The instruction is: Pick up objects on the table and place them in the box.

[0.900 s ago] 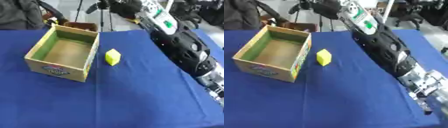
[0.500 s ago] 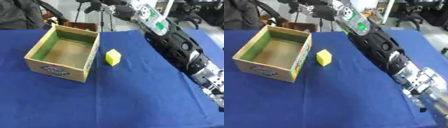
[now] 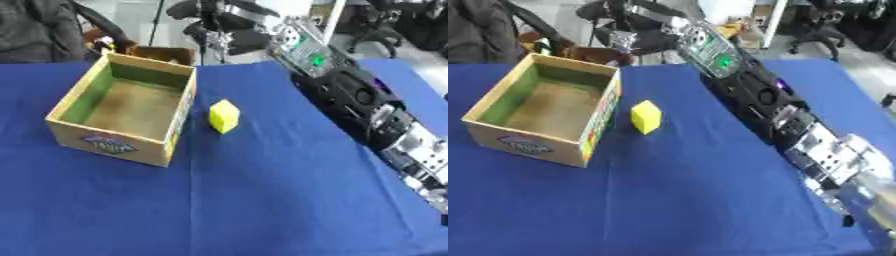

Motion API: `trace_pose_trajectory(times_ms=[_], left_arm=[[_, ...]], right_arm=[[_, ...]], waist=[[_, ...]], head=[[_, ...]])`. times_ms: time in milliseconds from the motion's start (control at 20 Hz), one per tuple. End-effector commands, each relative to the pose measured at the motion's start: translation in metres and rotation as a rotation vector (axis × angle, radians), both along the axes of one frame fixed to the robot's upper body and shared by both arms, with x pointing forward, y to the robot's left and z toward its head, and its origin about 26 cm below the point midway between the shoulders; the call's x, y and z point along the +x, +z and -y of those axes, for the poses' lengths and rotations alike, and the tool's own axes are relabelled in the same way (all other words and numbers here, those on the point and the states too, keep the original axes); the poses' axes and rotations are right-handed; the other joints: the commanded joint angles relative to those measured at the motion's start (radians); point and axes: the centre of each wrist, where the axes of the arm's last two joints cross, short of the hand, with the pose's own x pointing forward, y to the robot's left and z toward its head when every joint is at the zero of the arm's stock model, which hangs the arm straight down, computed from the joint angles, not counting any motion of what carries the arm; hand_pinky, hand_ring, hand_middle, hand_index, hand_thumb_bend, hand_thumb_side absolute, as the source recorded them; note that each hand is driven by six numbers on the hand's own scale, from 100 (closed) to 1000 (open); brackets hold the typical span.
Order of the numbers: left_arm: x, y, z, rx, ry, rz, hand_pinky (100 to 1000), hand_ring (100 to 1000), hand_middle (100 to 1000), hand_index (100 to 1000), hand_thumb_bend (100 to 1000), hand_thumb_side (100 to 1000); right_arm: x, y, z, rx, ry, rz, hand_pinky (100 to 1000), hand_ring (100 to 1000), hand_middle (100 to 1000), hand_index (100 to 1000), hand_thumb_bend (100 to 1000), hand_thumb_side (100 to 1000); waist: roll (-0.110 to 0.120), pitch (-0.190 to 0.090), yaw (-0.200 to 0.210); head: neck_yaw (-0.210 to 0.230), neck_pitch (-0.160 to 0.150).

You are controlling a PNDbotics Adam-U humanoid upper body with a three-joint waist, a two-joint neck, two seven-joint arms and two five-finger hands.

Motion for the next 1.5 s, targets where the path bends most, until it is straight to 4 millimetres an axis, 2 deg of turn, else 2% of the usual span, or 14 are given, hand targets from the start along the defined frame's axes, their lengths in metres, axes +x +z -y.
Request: trace_pose_trajectory(times_ms=[50,400,650,850,1200,1500], left_arm=[[0.000,0.010,0.001,0.009,-0.011,0.037,541,617,580,682,350,995],[-0.001,0.011,0.000,0.007,-0.010,0.040,540,617,579,682,351,994],[-0.001,0.011,0.000,0.008,-0.007,0.041,540,617,579,682,352,994],[-0.001,0.010,0.000,0.007,-0.006,0.041,540,617,579,682,353,993],[-0.001,0.011,-0.001,0.005,-0.004,0.044,539,616,579,682,355,993],[-0.001,0.011,-0.001,0.004,-0.003,0.046,538,616,578,682,356,992]], right_arm=[[0.000,0.005,0.019,-0.061,-0.042,0.038,902,1000,945,921,100,526],[0.005,-0.018,0.037,-0.152,-0.067,0.047,902,1000,957,935,113,537],[0.005,-0.030,0.051,-0.212,-0.085,0.069,887,1000,951,948,262,560],[0.005,-0.034,0.056,-0.257,-0.080,0.100,875,984,945,952,329,568],[0.005,-0.049,0.058,-0.307,-0.129,0.096,860,989,933,950,330,580],[0.006,-0.061,0.052,-0.357,-0.148,0.096,854,989,926,949,328,577]], waist=[[0.006,-0.012,0.002],[0.008,-0.009,0.003],[0.010,-0.009,0.002],[0.011,-0.008,0.000],[0.014,-0.005,-0.001],[0.018,-0.001,-0.004]], head=[[-0.004,-0.013],[-0.004,-0.013],[-0.003,-0.014],[-0.005,-0.014],[-0.007,-0.018],[-0.007,-0.021]])
